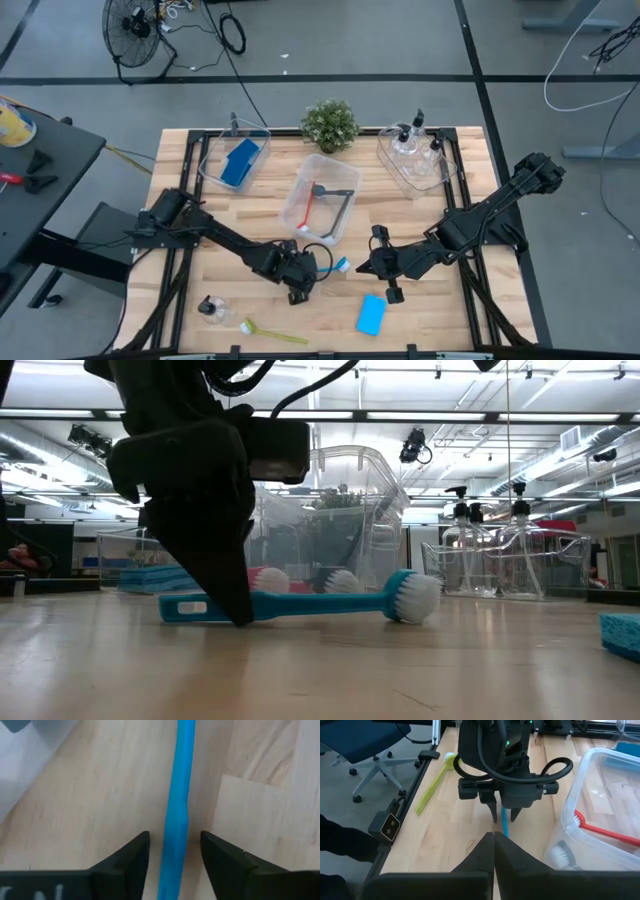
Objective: Pick & Place Kitchen Sink Supplies
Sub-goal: Put the blue dish brush into the transparent container
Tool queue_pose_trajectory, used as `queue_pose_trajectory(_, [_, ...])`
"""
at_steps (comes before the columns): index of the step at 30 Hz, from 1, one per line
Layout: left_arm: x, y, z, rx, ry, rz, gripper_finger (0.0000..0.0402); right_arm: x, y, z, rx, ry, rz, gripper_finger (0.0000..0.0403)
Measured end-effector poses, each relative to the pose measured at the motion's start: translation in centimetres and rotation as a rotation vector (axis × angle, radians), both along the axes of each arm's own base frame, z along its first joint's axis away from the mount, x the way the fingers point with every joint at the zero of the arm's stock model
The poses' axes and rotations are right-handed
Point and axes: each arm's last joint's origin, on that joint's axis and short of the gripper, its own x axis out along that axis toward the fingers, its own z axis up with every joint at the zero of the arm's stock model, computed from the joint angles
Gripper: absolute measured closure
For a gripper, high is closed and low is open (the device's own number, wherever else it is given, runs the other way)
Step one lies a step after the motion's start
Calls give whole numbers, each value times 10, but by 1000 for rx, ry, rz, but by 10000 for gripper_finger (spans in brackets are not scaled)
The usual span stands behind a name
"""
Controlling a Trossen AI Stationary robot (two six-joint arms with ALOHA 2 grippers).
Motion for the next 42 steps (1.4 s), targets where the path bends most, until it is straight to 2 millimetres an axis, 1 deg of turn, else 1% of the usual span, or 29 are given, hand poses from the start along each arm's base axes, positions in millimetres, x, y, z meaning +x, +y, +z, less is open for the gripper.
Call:
queue_pose_trajectory(8, [-1, 0, 0, 0, 8, 0, 299, 0, 0, 0, 0, 0, 0, 394])
queue_pose_trajectory(17, [-1, -1, 1, -39, 12, -17, 363, 0, 0, 0, -4, -7, -7, 394])
queue_pose_trajectory(20, [0, -4, 4, -110, 31, -50, 378, 1, -1, 2, -14, -30, -33, 394])
queue_pose_trajectory(25, [3, -14, 15, -205, 45, -104, 377, 2, -1, 3, -15, -48, -47, 394])
queue_pose_trajectory(29, [8, -20, 29, -208, 32, -114, 370, 2, -1, 3, -20, -51, -43, 394])
queue_pose_trajectory(34, [13, -22, 52, -163, 62, -141, 379, 5, 1, 8, -28, -109, -17, 394])
queue_pose_trajectory(39, [21, -23, 90, -40, 45, -209, 379, 9, 4, 16, -20, -201, 1, 394])
queue_pose_trajectory(42, [22, -20, 114, 50, 39, -219, 377, 7, 1, 21, -24, -228, -42, 394])
